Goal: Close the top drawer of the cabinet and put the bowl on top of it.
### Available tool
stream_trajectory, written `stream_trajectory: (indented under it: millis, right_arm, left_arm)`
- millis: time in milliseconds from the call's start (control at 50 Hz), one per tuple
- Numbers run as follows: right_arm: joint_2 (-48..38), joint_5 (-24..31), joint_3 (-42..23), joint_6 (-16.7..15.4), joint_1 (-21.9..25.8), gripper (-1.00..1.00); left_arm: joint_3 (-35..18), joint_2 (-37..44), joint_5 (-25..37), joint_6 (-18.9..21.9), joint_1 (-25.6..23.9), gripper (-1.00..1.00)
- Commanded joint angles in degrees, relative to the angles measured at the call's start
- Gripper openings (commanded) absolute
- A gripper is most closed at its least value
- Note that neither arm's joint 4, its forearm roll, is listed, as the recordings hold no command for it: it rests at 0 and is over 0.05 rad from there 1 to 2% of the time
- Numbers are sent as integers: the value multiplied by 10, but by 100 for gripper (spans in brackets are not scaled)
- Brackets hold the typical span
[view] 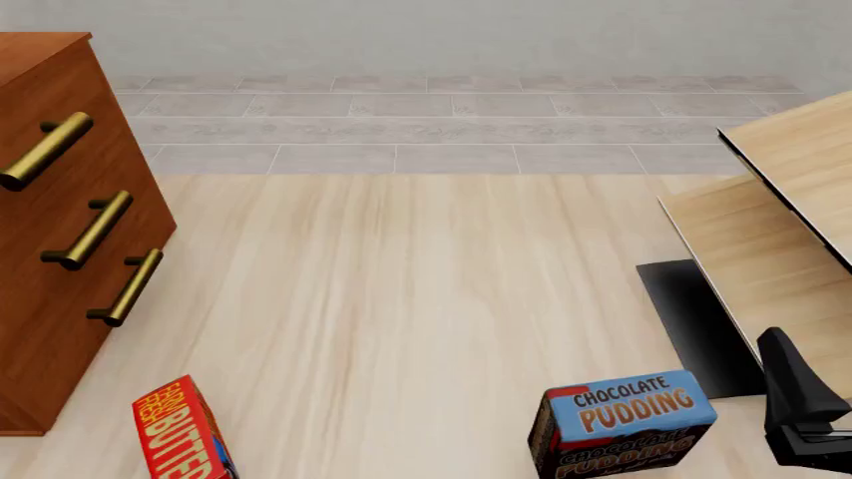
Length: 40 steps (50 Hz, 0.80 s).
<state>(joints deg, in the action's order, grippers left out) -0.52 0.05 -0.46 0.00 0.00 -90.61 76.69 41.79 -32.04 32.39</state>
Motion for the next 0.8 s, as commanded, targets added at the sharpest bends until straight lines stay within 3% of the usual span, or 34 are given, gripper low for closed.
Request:
stream_trajectory:
  millis: [20, 60, 80, 120, 160, 220, 260, 280, 300, 320, 360, 380, 400, 440, 480, 700, 720, 740, 800]
  right_arm:
    - [1, 0, 1, 0, 0, 100]
    - [1, 0, 1, 0, 0, 100]
    - [1, 0, 1, 0, 0, 100]
    - [1, 0, 1, 0, 0, 100]
    - [1, 0, 1, 0, 0, 100]
    - [1, 0, 1, 0, 0, 100]
    - [1, 0, 1, 0, 0, 100]
    - [1, 0, 1, 0, 0, 100]
    - [1, 0, 1, 0, 0, 100]
    - [1, 0, 1, 0, 0, 100]
    - [1, 0, 1, 0, 0, 100]
    - [1, 0, 1, 0, 0, 100]
    - [1, 0, 1, 0, 0, 100]
    - [1, 0, 1, 0, 0, 100]
    - [1, 0, 1, 0, 0, 100]
    - [1, 0, 1, 0, 0, 100]
    - [1, 0, 1, 0, 0, 100]
    - [1, 0, 1, 0, 0, 100]
    - [1, 0, 1, 0, 0, 100]
  left_arm:
    - [2, -34, 15, -6, -9, 100]
    - [1, -38, 19, -8, -9, 100]
    - [-46, -31, 57, -7, -9, 100]
    - [-59, -29, 67, -8, -9, 100]
    - [-6, -51, 35, -8, -9, 100]
    - [6, -63, 36, -10, -10, 100]
    - [-35, -58, 70, -8, -10, 100]
    - [1, -74, 47, -8, -10, 100]
    - [2, -74, 47, -8, -10, 100]
    - [-29, -68, 71, -8, -11, 100]
    - [26, -96, 44, -10, -15, 100]
    - [-10, -91, 73, -8, -17, 100]
    - [24, -107, 53, -10, -18, 100]
    - [-9, -109, 81, -9, -19, 100]
    - [35, -135, 54, 0, -18, 100]
    - [72, -228, 91, 0, -57, 100]
    - [36, -221, 119, 1, -59, 100]
    - [71, -238, 99, 3, -61, 100]
    - [88, -256, 99, 1, -67, 100]
